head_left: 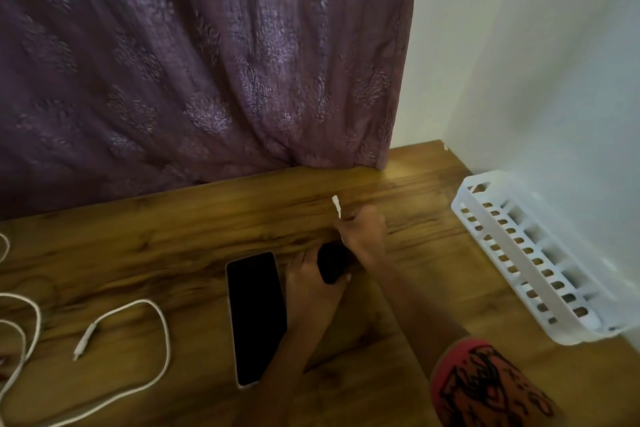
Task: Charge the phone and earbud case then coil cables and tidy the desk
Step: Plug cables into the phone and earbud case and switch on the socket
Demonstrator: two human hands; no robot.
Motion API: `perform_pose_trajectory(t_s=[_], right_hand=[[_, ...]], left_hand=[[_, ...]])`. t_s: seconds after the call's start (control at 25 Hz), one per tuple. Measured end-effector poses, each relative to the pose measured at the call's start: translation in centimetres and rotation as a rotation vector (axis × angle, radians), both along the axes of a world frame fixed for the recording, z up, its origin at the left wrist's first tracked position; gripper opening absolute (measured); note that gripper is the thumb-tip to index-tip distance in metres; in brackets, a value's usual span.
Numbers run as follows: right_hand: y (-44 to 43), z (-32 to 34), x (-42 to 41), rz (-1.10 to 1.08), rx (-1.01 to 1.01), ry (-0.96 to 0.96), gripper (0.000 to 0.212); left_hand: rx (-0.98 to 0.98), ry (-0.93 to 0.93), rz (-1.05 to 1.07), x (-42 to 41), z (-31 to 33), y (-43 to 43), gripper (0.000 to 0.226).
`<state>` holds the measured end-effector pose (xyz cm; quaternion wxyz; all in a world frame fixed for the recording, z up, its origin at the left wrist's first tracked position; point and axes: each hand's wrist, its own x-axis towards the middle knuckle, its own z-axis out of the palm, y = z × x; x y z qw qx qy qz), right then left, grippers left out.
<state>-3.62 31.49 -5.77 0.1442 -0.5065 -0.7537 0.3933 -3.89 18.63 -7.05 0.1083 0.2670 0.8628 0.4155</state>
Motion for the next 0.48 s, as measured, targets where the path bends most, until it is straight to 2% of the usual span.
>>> perform_pose_trajectory(t_s=[0.08,0.24,0.32,0.48], right_hand=[[0.1,0.7,0.7,-0.094,-0.092,0.138,0.015],[0.2,3.3,3.4,-0.259,-0.423,0.550,0.007],[0.1,5.3,4.9,-0.270,-0.453,0.644,0.016],[-1.2,11.6,7.7,-0.318,-0.332,0.734,0.014]], left_hand=[[0.084,-0.106,-0.020,-0.4,0.4,-0.4,0.061],[0.264,-0.417,-0.132,-1.2,2.2,-1.5,0.059],[0.345,-0.516,-0.189,-1.6,3.9,-1.8,0.050],[0.455,-0.528,-0.320,-2.5,9.4,-1.1,0.040]])
